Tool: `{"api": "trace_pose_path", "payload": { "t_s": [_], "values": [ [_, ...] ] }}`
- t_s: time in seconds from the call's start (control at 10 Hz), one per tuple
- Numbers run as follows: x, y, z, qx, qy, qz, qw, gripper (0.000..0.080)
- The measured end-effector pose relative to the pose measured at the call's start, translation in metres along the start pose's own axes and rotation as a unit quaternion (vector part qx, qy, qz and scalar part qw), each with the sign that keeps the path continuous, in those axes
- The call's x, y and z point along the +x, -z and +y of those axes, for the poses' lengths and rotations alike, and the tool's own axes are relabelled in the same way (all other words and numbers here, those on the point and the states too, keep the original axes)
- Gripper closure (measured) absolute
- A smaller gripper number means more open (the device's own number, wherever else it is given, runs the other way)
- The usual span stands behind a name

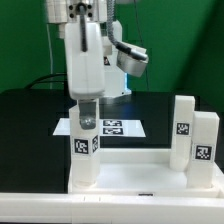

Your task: Assemble desk

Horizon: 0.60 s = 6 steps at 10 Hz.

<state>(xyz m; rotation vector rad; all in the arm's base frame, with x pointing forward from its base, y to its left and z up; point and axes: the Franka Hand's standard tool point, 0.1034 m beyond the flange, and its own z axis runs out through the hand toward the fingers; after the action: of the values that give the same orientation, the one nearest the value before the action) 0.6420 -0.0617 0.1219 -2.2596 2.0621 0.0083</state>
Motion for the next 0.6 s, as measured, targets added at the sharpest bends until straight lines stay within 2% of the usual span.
{"api": "trace_pose_path", "payload": {
  "t_s": [0.2, 0.6],
  "values": [
    [0.0, 0.0002, -0.0002, 0.0, 0.082, 0.0, 0.997, 0.0151],
    [0.0001, 0.0002, -0.0003, -0.001, 0.272, 0.002, 0.962, 0.0151]
  ]
}}
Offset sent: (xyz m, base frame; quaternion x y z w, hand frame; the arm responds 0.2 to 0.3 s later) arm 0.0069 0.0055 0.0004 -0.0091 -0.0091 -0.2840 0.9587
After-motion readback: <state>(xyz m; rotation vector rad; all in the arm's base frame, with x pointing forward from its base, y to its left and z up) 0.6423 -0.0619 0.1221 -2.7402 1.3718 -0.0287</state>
